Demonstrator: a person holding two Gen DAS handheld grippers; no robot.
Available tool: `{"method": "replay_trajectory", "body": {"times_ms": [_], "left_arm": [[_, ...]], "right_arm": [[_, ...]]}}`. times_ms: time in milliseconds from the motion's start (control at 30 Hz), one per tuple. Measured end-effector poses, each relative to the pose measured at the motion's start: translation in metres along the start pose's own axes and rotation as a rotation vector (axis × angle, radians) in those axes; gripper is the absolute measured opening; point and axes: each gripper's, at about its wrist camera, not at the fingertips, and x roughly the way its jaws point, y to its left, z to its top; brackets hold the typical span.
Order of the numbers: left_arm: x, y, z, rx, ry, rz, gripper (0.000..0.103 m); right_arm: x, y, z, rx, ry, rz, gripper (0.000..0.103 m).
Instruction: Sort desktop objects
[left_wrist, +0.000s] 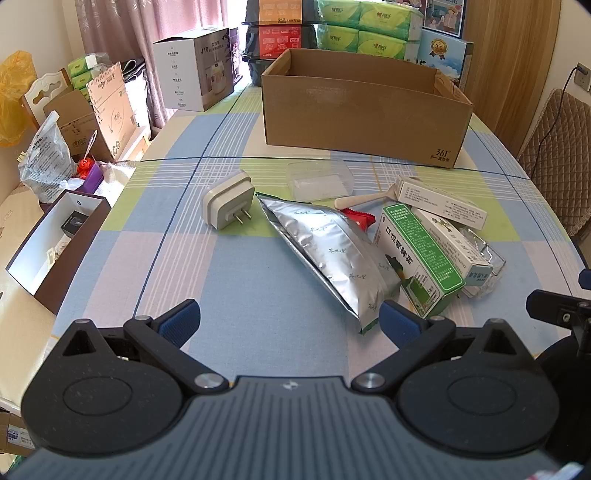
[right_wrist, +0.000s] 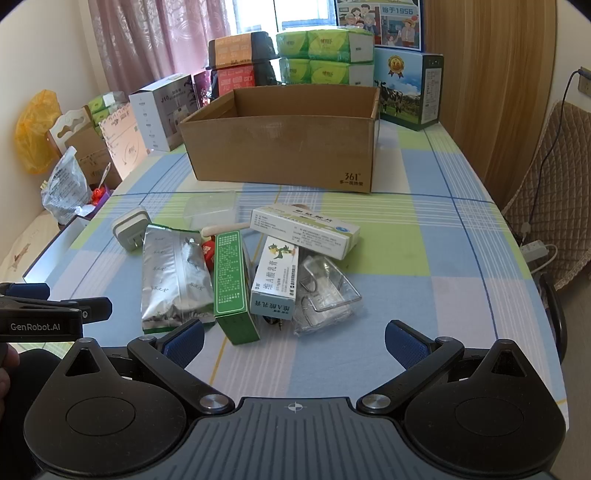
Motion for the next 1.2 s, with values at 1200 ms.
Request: {"method": "replay_trajectory", "body": {"times_ms": [1200], "left_arm": [[-0.001,0.005,0.005,-0.007,0.015,-0.002,0.102]], "right_arm": [[-0.008,-0.003,0.005,-0.053,-0.033,0.024,0.101]]}}
